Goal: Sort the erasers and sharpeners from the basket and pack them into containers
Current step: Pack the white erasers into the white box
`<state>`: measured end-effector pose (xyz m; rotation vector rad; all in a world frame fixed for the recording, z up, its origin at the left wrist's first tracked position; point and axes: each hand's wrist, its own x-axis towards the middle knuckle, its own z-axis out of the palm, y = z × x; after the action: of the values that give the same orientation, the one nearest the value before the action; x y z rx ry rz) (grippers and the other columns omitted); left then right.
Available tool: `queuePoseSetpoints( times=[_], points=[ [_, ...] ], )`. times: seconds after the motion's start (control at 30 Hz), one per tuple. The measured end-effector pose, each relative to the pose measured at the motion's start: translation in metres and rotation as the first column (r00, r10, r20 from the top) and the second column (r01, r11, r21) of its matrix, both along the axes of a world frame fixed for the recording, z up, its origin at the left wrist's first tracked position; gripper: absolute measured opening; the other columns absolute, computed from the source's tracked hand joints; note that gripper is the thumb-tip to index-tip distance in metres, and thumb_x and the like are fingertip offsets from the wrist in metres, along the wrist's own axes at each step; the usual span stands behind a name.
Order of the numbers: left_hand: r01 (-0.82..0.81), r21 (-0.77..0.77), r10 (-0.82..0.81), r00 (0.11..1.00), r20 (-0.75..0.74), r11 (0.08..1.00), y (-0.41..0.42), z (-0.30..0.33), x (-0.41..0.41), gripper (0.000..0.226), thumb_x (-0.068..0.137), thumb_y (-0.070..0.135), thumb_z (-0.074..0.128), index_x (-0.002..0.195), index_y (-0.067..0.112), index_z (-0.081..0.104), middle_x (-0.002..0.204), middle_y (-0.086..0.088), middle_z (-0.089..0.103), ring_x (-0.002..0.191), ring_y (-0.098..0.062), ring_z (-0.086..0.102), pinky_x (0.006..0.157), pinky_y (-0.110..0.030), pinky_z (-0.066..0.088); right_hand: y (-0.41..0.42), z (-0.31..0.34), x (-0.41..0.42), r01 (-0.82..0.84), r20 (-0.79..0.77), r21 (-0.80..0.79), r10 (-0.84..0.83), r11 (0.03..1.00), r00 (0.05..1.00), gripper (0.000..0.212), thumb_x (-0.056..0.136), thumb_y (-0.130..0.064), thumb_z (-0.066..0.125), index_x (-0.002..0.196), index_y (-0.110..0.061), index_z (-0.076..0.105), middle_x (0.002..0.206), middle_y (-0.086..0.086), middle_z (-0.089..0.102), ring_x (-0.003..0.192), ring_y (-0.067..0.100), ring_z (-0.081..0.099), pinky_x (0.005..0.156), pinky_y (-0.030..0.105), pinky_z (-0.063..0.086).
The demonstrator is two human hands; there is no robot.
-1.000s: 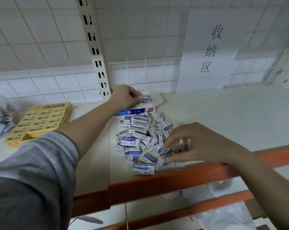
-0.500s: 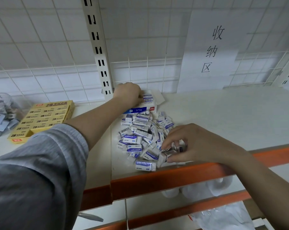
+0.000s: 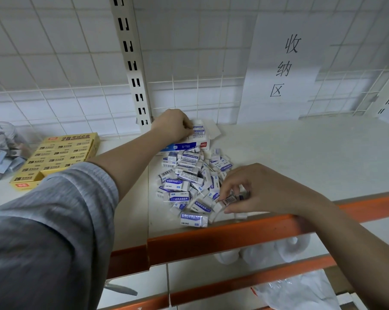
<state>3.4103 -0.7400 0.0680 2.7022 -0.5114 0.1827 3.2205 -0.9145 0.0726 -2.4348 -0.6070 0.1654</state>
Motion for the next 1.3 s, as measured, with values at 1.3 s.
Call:
queuePoseSetpoints(
  times=[1.3],
  points=[
    [0.176, -0.201, -0.192, 0.979, -0.064, 0.964, 0.057, -0.002, -0.148, 0.020, 0.077, 0.029, 0.074, 0.097, 0.025, 0.074, 0.090, 0.007, 0.066, 0.079, -0.007, 0.057, 0.074, -0.025, 0.046, 0.001, 0.017, 0.038, 0.193, -0.030, 0.655, -0.229, 0.730, 0.973, 0.019, 0.088, 0.000, 0.059, 0.091, -0.017, 0.066, 0.075, 0.000, 0.073, 0.067, 0.008, 0.069, 0.066, 0.016, 0.054]
  ],
)
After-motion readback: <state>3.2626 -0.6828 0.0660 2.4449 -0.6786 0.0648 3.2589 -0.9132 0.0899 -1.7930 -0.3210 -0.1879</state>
